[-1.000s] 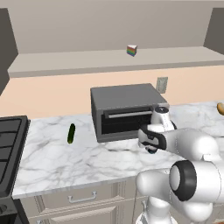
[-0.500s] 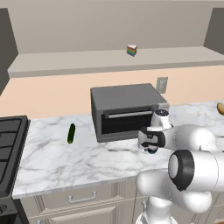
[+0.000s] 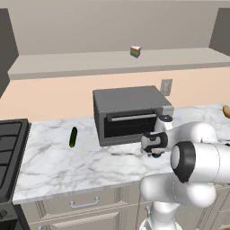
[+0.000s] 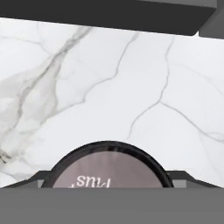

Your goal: Pick the yogurt and boxed food from the counter and place them in the cabinets closest to them.

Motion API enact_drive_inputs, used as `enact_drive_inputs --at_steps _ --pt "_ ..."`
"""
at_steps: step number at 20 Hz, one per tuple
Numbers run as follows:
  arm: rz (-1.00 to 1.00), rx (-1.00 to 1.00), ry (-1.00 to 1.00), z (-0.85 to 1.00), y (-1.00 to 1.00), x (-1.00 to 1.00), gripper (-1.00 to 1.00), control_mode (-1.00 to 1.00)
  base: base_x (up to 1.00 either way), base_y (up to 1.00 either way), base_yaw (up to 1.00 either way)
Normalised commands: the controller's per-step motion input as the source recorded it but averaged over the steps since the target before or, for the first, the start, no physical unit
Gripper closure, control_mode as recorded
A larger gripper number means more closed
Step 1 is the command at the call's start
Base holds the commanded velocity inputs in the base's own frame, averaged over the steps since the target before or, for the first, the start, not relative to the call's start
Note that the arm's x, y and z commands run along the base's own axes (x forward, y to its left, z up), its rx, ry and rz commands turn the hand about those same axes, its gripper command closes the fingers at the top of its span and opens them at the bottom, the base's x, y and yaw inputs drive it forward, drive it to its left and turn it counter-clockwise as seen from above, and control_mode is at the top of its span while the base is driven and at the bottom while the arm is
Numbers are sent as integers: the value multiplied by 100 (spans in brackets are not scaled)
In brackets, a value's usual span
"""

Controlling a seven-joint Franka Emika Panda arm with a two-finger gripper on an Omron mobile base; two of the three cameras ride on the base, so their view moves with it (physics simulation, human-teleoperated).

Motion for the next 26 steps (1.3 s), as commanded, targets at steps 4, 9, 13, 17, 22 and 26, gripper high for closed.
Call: enact_drive_inputs --at_steps 4,9,13,17,22,26 --pt "0 0 0 0 0 0 100 -100 0 0 0" --pt "-6 0 0 8 5 10 100 -100 0 0 0" --pt "-12 1 0 51 3 5 100 -100 0 0 0" --pt "-11 3 0 73 0 -6 100 -100 0 0 0" --pt "-10 3 3 78 0 -17 100 -100 0 0 0" --pt "-10 3 7 75 0 -22 100 -100 0 0 0"
